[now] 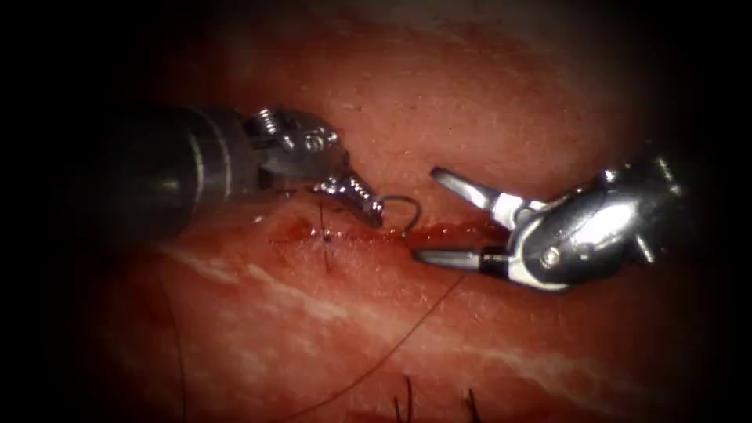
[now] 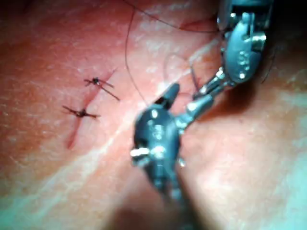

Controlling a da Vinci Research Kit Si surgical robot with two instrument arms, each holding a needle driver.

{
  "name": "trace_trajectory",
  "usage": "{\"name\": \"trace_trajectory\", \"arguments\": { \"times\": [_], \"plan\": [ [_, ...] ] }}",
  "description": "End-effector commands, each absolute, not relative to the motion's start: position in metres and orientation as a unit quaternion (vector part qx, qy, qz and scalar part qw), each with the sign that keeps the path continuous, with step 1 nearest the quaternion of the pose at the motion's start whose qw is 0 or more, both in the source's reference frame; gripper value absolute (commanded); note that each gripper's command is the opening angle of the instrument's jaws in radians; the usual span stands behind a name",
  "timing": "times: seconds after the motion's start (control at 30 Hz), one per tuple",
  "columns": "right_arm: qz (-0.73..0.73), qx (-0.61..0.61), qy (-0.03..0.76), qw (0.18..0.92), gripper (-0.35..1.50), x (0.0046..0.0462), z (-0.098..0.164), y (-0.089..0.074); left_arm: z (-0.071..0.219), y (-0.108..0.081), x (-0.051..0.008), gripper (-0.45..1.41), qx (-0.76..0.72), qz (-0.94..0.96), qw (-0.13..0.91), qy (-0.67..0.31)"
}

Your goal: Wound Closure

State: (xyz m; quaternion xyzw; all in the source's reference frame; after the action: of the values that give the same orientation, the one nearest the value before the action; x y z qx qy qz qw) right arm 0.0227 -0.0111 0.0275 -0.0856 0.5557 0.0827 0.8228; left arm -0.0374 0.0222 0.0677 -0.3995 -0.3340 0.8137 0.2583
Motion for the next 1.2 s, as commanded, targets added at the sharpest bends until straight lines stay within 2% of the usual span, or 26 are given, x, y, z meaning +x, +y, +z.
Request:
{"name": "trace_trajectory", "arguments": {
  "times": [0.03, 0.2, 0.4, 0.5, 0.77, 0.93, 0.97, 1.0, 1.07, 1.17, 1.2],
  "plan": [
    [0.099, -0.094, 0.549, 0.825, 1.04, 0.0225, 0.0283, -0.0122, 0.0685, 0.0216, -0.0381, -0.45, -0.406, 0.811, 0.267, -0.327],
    [0.145, -0.126, 0.550, 0.813, 1.03, 0.0225, 0.0280, -0.0125, 0.0686, 0.0208, -0.0386, -0.45, -0.454, 0.776, 0.321, -0.299],
    [0.204, -0.178, 0.564, 0.780, 0.86, 0.0232, 0.0272, -0.0138, 0.0688, 0.0200, -0.0399, -0.45, -0.512, 0.718, 0.384, -0.274],
    [0.209, -0.187, 0.558, 0.781, 0.81, 0.0238, 0.0270, -0.0143, 0.0691, 0.0193, -0.0404, -0.45, -0.525, 0.703, 0.399, -0.267],
    [0.155, -0.231, 0.538, 0.796, 0.83, 0.0245, 0.0274, -0.0143, 0.0688, 0.0182, -0.0410, -0.45, -0.529, 0.694, 0.411, -0.264],
    [0.127, -0.241, 0.541, 0.795, 0.56, 0.0248, 0.0275, -0.0142, 0.0680, 0.0178, -0.0413, -0.45, -0.531, 0.691, 0.406, -0.276],
    [0.123, -0.242, 0.543, 0.795, 0.44, 0.0248, 0.0275, -0.0142, 0.0679, 0.0178, -0.0413, -0.45, -0.531, 0.691, 0.405, -0.278],
    [0.119, -0.242, 0.545, 0.794, 0.20, 0.0247, 0.0274, -0.0143, 0.0678, 0.0178, -0.0413, -0.45, -0.531, 0.690, 0.404, -0.280],
    [0.117, -0.241, 0.547, 0.793, 0.00, 0.0246, 0.0274, -0.0143, 0.0678, 0.0179, -0.0412, -0.45, -0.531, 0.689, 0.406, -0.282],
    [0.115, -0.241, 0.554, 0.788, -0.05, 0.0245, 0.0271, -0.0145, 0.0680, 0.0181, -0.0411, -0.45, -0.528, 0.685, 0.411, -0.287],
    [0.115, -0.242, 0.556, 0.787, 0.04, 0.0245, 0.0269, -0.0147, 0.0681, 0.0182, -0.0409, -0.45, -0.528, 0.682, 0.414, -0.291]
  ]
}}
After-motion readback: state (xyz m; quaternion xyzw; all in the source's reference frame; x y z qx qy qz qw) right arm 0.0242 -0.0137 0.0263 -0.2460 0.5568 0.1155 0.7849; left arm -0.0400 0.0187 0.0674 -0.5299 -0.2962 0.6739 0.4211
